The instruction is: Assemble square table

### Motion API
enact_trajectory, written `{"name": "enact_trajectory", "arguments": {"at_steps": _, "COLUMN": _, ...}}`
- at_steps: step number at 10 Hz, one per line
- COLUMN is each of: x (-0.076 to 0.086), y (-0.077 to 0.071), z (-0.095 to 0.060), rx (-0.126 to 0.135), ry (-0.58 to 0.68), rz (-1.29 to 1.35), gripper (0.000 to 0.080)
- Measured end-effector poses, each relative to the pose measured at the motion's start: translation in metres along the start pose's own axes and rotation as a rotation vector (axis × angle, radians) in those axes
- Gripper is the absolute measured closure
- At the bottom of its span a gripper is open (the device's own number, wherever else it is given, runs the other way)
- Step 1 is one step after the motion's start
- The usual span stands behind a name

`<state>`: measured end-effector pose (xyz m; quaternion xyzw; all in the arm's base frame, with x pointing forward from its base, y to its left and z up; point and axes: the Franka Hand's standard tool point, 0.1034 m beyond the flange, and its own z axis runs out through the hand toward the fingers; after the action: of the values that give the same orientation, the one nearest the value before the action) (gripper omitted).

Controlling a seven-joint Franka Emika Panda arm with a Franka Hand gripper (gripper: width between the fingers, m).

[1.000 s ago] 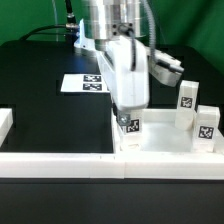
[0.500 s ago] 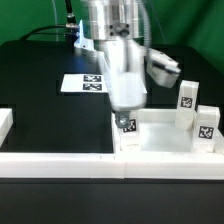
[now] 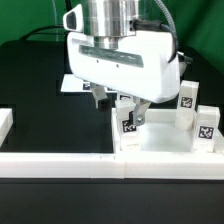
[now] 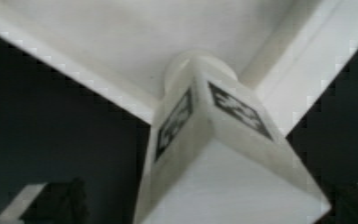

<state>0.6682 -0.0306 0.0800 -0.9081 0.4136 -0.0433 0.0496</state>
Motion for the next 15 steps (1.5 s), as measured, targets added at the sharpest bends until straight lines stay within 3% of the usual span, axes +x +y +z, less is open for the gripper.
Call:
{"name": "enact_trajectory", "arguments": {"at_steps": 2, "x": -0.0103, "y": -0.0120, "z": 0.0015, "rx": -0.030, "ry": 0.063, "rz": -0.393, "gripper": 0.0150}}
{"name": "enact_trajectory", "arguments": {"at_steps": 3, "x": -0.0118, "y": -0.0143, "z": 0.0014, "rx": -0.033, "ry": 0.069, "rz": -0.484, "gripper": 0.0150}}
{"name": "enact_trajectory", "arguments": {"at_steps": 6, "x": -0.0099, "y": -0.0123, "z": 0.0017, "rx": -0.032, "ry": 0.069, "rz": -0.458, "gripper": 0.0150}}
{"name": "enact_trajectory", "arguments": {"at_steps": 7, "x": -0.0101, "y": -0.0123, "z": 0.0020, "rx": -0.030, "ry": 0.069, "rz": -0.409, "gripper": 0.0276}}
{"name": "enact_trajectory", "arguments": {"at_steps": 8, "x": -0.0103, "y": -0.0123, "z": 0.0022, "rx": -0.027, "ry": 0.069, "rz": -0.334, "gripper": 0.0477}}
{"name": "enact_trajectory", "arguments": {"at_steps": 12, "x": -0.0096, "y": -0.0104, "z": 0.0028, "rx": -0.019, "ry": 0.072, "rz": -0.055, "gripper": 0.0512}}
{"name": "enact_trajectory", "arguments": {"at_steps": 15, "x": -0.0136, "y": -0.0076, "z": 0.0027, "rx": -0.007, "ry": 0.032, "rz": 0.506, "gripper": 0.0512}}
